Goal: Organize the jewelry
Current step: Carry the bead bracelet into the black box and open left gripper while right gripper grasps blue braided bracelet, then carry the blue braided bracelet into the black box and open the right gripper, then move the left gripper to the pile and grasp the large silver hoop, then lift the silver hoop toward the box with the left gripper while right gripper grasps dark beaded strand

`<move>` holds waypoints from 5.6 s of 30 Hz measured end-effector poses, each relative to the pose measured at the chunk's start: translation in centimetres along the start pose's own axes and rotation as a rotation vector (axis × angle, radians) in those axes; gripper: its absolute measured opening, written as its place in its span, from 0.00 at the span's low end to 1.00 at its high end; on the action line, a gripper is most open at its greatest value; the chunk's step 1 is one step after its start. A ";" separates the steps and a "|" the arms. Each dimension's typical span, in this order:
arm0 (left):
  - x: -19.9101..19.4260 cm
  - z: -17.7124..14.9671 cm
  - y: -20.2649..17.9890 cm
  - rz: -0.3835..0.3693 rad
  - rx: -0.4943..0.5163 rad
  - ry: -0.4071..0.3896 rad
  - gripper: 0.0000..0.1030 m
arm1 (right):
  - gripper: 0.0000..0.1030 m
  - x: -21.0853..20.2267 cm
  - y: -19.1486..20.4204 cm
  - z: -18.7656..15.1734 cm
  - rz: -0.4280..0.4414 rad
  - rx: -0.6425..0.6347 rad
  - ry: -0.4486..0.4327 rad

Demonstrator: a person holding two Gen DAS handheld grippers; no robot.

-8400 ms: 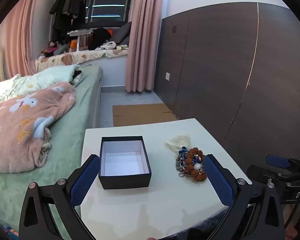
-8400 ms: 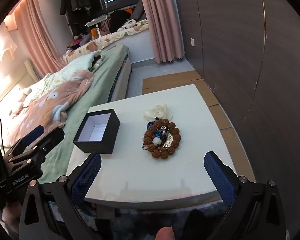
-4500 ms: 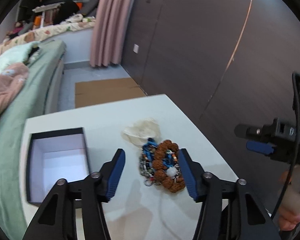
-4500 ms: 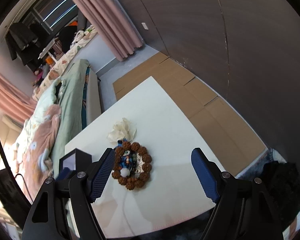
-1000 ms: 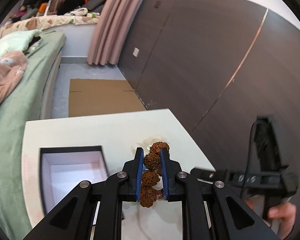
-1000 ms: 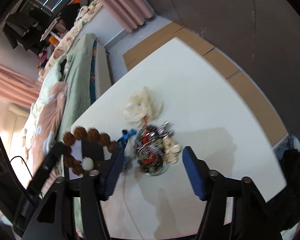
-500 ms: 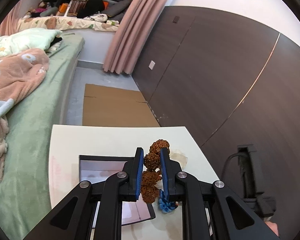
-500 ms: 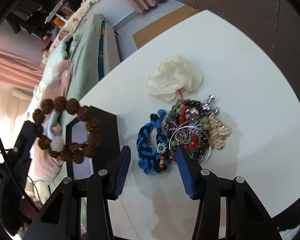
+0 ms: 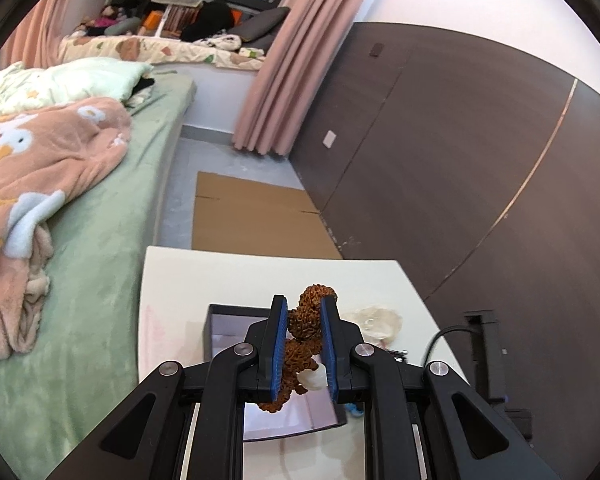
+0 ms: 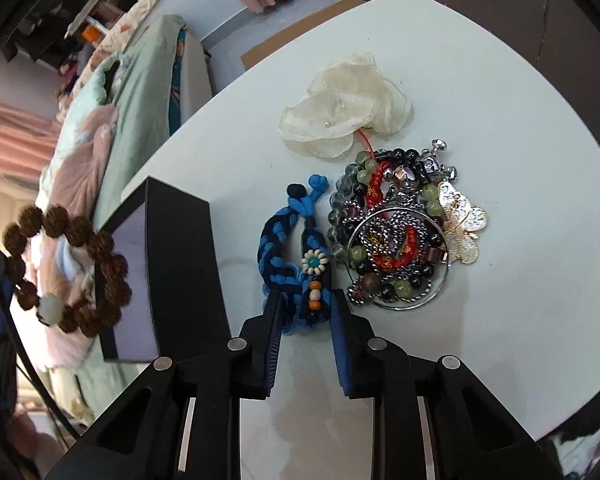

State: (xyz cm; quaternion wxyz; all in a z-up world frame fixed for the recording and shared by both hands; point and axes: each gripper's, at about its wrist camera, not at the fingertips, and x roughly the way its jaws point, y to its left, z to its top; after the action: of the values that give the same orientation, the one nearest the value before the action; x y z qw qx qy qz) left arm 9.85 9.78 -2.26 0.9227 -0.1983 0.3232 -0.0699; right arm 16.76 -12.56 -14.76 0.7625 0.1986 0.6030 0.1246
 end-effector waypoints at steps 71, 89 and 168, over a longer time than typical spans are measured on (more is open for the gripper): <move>1.8 -4.5 -7.4 0.001 0.101 0.108 0.63 | 0.78 -12.2 -7.6 -0.1 0.141 0.079 -0.255; 8.0 -9.3 -13.3 0.022 0.257 0.261 0.63 | 0.78 -14.8 -13.4 0.1 0.096 0.130 -0.243; 1.8 -1.8 -2.4 0.051 0.045 0.152 0.51 | 0.09 -5.0 -3.0 2.9 -0.014 -0.032 -0.189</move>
State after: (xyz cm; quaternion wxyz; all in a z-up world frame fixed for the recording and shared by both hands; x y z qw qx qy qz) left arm 10.16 6.54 -3.61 0.9012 -0.1635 0.3956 -0.0686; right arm 18.19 -17.84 -11.16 0.8198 0.1929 0.5279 0.1096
